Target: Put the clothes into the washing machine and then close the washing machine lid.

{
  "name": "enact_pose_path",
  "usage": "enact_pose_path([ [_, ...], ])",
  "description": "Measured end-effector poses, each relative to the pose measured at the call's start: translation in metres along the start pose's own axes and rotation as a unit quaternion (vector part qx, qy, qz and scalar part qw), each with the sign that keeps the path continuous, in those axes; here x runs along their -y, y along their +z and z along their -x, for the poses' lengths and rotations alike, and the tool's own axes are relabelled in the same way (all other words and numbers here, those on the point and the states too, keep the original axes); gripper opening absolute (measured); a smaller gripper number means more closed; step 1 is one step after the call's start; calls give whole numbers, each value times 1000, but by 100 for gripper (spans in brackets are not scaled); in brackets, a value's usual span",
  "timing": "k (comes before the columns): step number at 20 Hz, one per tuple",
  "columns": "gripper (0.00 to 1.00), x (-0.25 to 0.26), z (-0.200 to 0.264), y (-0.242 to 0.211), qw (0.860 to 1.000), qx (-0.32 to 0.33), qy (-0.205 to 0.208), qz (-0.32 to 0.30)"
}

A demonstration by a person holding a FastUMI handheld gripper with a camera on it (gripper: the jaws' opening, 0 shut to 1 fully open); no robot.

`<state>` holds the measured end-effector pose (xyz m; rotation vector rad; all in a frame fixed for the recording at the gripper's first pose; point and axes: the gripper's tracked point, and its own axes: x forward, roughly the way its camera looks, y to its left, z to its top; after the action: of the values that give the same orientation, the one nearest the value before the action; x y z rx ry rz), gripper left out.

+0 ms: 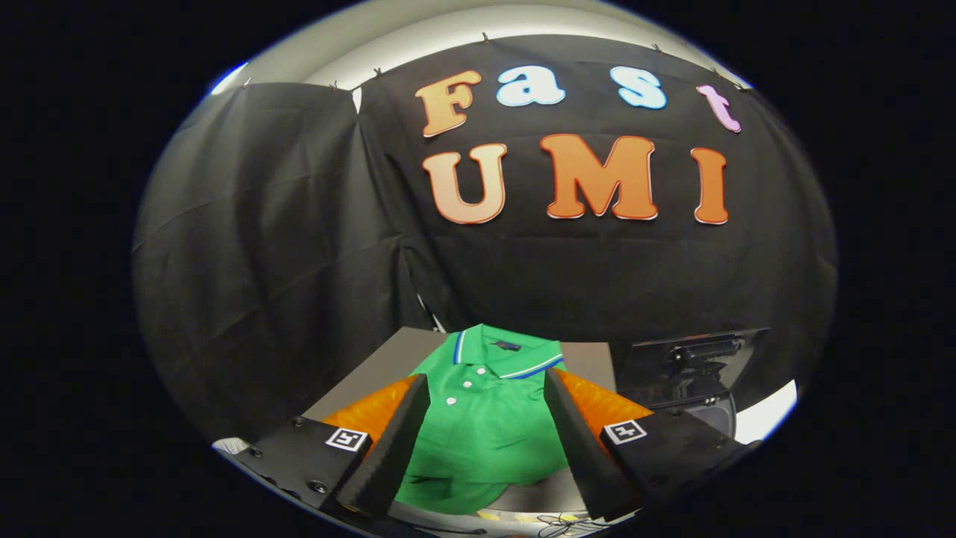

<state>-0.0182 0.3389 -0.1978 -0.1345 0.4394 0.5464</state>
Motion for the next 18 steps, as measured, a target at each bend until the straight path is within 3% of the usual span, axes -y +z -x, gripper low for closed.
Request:
enact_pose_path([
  [8,99,-31,-55,-45,998,-59,-12,17],
  [18,99,-26,-83,-83,993,-108,-41,3],
])
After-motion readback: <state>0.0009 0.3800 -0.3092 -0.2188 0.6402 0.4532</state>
